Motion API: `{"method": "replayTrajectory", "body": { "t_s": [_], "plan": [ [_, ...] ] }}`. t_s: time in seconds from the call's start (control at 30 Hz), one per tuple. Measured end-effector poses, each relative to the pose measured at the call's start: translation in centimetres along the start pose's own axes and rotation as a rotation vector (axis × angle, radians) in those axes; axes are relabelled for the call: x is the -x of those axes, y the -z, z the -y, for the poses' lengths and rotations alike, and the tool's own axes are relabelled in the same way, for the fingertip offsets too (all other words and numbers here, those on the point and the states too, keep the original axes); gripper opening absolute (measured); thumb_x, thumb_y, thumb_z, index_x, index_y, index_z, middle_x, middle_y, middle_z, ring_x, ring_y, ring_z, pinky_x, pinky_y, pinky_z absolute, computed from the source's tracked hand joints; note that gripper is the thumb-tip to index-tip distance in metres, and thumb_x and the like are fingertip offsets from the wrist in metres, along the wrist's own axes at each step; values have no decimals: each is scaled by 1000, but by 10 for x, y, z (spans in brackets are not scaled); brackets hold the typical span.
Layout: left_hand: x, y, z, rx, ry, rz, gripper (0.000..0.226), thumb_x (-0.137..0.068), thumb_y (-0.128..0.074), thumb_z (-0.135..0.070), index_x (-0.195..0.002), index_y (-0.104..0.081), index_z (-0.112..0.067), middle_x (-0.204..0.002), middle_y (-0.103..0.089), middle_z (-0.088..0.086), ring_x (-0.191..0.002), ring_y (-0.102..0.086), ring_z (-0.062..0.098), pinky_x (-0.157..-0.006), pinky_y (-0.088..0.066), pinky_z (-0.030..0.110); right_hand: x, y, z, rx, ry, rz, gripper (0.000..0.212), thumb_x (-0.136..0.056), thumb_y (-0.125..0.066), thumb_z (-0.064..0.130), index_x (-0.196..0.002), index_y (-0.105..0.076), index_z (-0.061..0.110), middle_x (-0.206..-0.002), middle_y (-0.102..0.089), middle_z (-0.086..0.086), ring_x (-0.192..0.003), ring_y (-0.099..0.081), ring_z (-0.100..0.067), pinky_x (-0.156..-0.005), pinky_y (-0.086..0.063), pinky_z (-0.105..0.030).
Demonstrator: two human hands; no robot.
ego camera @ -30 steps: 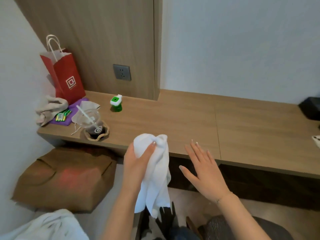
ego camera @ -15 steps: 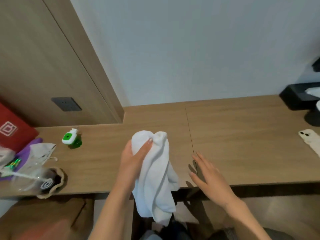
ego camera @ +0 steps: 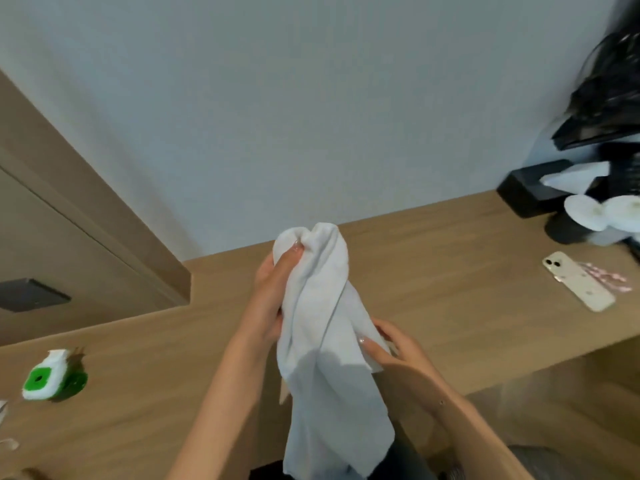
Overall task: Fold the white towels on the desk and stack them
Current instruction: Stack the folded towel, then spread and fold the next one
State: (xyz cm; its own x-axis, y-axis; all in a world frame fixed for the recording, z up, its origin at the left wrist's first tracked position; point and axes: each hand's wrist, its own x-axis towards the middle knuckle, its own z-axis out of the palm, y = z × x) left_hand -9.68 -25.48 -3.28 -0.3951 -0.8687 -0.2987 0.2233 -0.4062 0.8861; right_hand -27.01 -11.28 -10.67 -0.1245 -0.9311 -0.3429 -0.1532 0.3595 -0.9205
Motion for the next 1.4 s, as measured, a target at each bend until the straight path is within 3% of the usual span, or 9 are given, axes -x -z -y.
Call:
{"method": "replayTrajectory", "body": {
  "t_s": [0.27,0.47,0.6,0.7,0.8,1.0,1.13,1.27,1.4],
  "plan": [
    [-102,-58,4,217,157,176,41,-91,-64,-48,-120,-70,-20,-119,-70,6,-111,-66,22,-85,-55,35,-39,79,14,-171,74,-328,9,-92,-64,31,-92,-72,32,-76,-70,8,-65,-64,-3,-55,-46,-17],
    [-182,-117,41,-31,147,-27,46,-100,-52,-38,-132,-58,-6,-130,-62,17,-124,-57,32,-109,-42,49,-88,177,-7,-115,53,-442,15,-92,-65,28,-81,-68,19,-68,-62,4,-64,-54,-9,-57,-41,-17],
    [-178,-150,110,-286,194,-333,43,-96,-57,-40,-132,-50,-17,-124,-56,-9,-123,-49,17,-98,-37,31,-115,239,-37,-62,-57,-394,25,-93,-61,37,-87,-66,13,-79,-64,-11,-68,-54,-14,-62,-39,-26],
    [-165,-168,163,-567,205,-378,50,-92,-65,-37,-136,-49,-20,-141,-48,-5,-131,-43,17,-112,-33,38,-133,276,-64,-21,-122,-481,15,-96,-58,28,-90,-65,17,-85,-66,-5,-76,-58,-15,-62,-38,-20],
    [-143,-181,201,-912,138,-490,41,-90,-67,-39,-127,-59,-23,-135,-55,-1,-127,-47,22,-108,-36,39,-146,301,-85,302,-145,-531,26,-96,-57,24,-122,-58,20,-125,-58,1,-103,-54,-12,-85,-42,-22],
    [-118,-184,250,-1163,192,-555,46,-88,-68,-42,-126,-62,-16,-136,-50,4,-124,-47,25,-104,-36,41,-151,284,-107,704,191,-172,43,-92,-61,39,-127,-59,14,-133,-54,-3,-126,-49,-24,-107,-33,-34],
    [-132,-190,264,-1143,155,-722,25,-91,-67,-29,-110,-68,-14,-131,-55,3,-119,-50,25,-98,-34,39,-152,258,-124,783,-18,116,93,-82,-44,74,-154,-14,24,-159,-17,3,-146,-16,-19,-119,-6,-43],
    [-129,-180,276,-1113,18,-767,6,-94,-62,-13,-97,-67,-12,-130,-62,0,-119,-55,23,-94,-30,33,-155,257,-136,1046,14,128,84,-96,-40,55,-153,11,22,-163,4,-2,-149,2,-23,-118,0,-52],
    [-125,-152,264,-1080,-50,-689,20,-96,-61,-14,-114,-67,-12,-130,-63,3,-120,-57,24,-103,-33,36,-175,288,-130,916,-10,199,75,-98,-50,30,-154,-1,29,-162,1,6,-149,8,-16,-117,2,-53]
  ]
}}
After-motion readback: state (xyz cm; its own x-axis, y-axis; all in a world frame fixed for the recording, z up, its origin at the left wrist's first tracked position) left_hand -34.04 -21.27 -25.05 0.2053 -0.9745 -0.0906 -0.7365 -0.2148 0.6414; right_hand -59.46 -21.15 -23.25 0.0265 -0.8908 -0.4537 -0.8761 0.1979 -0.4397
